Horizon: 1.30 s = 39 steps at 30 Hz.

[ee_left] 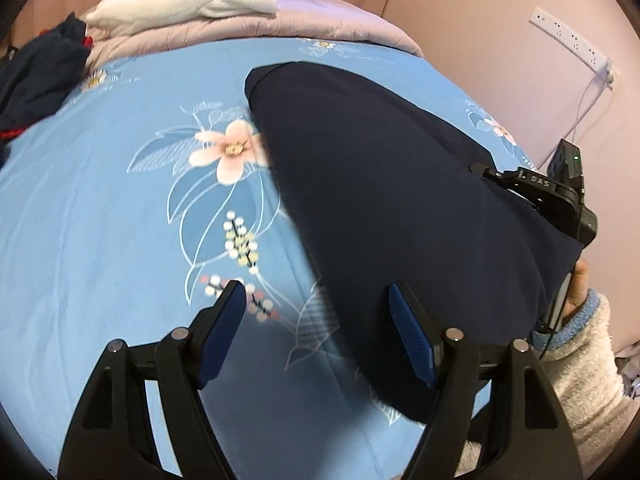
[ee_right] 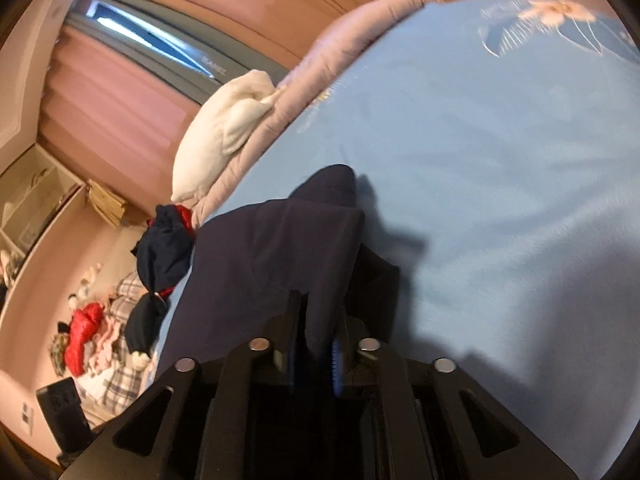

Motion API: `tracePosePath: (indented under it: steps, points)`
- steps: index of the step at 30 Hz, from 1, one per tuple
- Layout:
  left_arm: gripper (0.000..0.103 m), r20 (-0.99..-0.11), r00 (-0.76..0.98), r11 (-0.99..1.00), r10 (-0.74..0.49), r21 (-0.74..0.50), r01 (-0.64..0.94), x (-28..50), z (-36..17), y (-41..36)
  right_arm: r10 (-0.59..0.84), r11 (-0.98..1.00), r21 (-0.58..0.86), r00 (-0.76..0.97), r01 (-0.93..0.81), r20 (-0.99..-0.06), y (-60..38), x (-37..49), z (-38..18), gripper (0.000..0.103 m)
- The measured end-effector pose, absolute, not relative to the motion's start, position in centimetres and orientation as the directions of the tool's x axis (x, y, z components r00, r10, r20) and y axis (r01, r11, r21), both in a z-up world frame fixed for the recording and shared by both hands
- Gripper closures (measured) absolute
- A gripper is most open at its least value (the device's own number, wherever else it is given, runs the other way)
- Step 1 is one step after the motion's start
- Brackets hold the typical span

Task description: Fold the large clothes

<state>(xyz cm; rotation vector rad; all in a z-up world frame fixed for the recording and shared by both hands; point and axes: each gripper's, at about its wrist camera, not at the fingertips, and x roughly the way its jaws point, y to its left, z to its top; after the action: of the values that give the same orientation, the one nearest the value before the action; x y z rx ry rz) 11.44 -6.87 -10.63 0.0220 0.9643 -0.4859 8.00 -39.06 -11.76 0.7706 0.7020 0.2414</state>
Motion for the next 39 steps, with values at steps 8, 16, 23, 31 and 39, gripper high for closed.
tracePosePath:
  steps: [8,16,23,31,39]
  points:
    - [0.029,-0.765,0.523,0.887,-0.375,-0.132,0.443,11.0,-9.5,-7.4,0.265,0.857,0.516,0.852,0.007,-0.452,-38.3,0.8,-4.1,0.070]
    - [0.043,-0.726,0.564,0.830,-0.394,-0.017,0.558,8.5,-9.3,-10.8,0.353,0.909,0.383,0.792,-0.164,-0.499,-30.7,-2.4,-3.8,0.070]
    - [0.045,-0.748,0.546,0.784,-0.377,0.056,0.619,7.3,-13.4,-12.9,0.206,0.972,0.224,0.728,-0.074,-0.653,-29.2,-2.4,-9.1,0.075]
    - [0.040,-0.755,0.500,0.784,-0.424,-0.030,0.620,8.5,-14.3,-12.0,0.237,0.950,0.310,0.733,-0.037,-0.638,-30.8,-3.1,-10.8,0.082]
    - [0.040,-0.716,0.506,0.807,-0.481,-0.137,0.574,9.7,-11.4,-8.8,0.280,0.919,0.390,0.780,-0.050,-0.559,-32.8,-4.9,-7.4,0.074]
